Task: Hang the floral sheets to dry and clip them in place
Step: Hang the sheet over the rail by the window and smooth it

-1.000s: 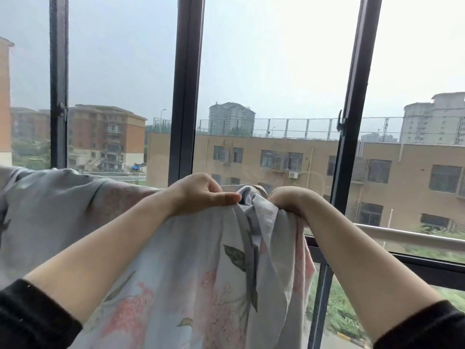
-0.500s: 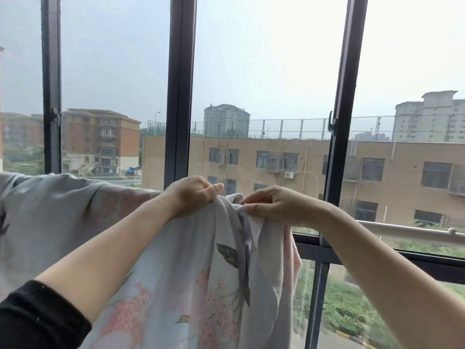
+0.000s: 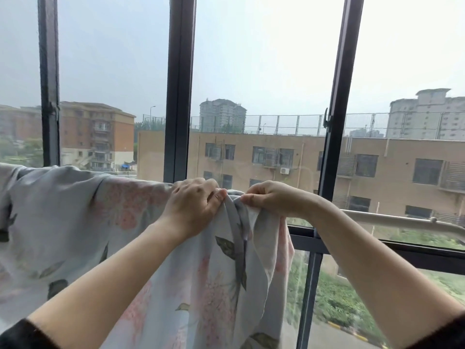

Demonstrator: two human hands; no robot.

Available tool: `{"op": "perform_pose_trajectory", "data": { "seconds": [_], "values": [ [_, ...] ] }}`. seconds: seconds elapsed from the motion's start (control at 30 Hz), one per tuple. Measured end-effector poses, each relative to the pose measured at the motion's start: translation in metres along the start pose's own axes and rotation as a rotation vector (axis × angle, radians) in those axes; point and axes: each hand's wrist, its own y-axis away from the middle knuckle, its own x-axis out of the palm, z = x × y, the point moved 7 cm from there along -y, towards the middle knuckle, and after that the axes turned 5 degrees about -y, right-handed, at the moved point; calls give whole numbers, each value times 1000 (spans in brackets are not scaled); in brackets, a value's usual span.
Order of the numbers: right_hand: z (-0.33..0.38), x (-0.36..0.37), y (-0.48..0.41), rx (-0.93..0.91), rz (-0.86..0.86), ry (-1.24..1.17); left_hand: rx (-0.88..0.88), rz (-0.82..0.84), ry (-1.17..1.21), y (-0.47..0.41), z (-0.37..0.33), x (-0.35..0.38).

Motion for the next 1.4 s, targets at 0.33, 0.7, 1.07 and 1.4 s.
{"op": "perform_pose_trajectory", "data": {
  "seconds": [0.33,0.7,1.07,1.4],
  "values": [
    [-32,-39,60,7,-104,-15,-25,-38,-76,-8,-4,6],
    [-28,-32,53,-55,-188,89,-150,66,-30,-5,2,2],
    [-36,-36,38,-212,1,-3,-358,-255,-126,6,-56,-21],
    [-38,-37,41,-270,12,43,-323,63,-30,12,-97,8]
  ]
}}
